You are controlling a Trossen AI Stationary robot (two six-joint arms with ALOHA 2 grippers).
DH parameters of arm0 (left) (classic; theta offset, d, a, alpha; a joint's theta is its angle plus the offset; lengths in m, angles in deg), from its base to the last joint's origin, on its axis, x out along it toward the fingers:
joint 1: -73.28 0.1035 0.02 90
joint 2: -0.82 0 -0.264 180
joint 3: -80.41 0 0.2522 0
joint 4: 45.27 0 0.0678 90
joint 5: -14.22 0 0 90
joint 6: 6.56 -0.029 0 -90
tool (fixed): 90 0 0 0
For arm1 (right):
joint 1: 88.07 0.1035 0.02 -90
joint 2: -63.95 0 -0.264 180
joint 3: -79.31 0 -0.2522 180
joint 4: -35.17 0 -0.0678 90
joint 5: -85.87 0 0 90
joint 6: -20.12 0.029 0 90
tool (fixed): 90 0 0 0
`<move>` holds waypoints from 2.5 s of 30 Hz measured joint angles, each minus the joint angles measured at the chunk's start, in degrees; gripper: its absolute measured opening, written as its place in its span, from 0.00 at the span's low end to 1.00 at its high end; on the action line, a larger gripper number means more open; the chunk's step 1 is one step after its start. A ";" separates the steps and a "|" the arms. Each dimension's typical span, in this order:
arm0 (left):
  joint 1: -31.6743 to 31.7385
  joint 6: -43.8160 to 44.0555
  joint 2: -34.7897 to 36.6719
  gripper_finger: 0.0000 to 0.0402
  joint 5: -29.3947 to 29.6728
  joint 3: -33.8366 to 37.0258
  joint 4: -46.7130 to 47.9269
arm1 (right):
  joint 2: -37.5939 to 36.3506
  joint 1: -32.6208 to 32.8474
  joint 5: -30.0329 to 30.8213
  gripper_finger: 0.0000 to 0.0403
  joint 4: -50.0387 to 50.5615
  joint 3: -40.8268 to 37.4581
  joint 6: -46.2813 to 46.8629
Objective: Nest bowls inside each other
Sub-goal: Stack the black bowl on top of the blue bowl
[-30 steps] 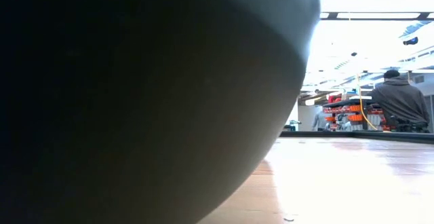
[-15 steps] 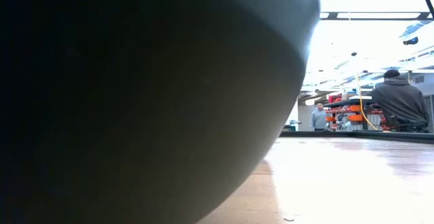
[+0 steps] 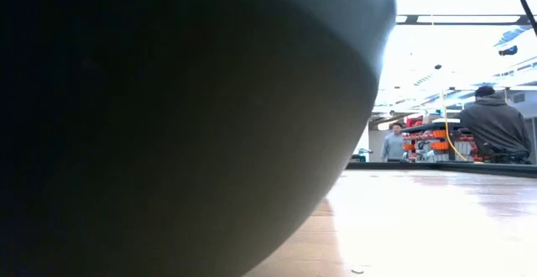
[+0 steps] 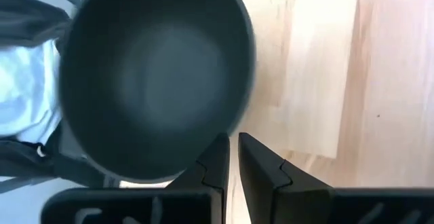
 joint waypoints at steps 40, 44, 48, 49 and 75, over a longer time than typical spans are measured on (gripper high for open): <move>4.94 -1.22 0.00 0.05 -0.15 0.00 0.00 | 0.35 0.11 -3.50 0.26 -1.84 -2.04 2.99; 4.94 -1.22 0.00 0.06 -0.15 0.00 -0.01 | 0.35 0.14 -2.60 0.26 -3.27 -3.74 3.09; 4.94 -1.22 0.00 0.08 -0.15 0.00 -0.01 | 0.31 0.28 -1.00 0.26 -3.40 -3.74 2.81; 4.94 -1.22 0.00 0.08 -0.15 0.00 0.00 | 0.31 0.28 -0.80 0.26 -3.01 -3.74 2.79; 4.90 -0.89 0.00 0.08 -0.76 0.00 0.00 | 0.31 1.43 6.89 0.15 1.49 -3.74 5.06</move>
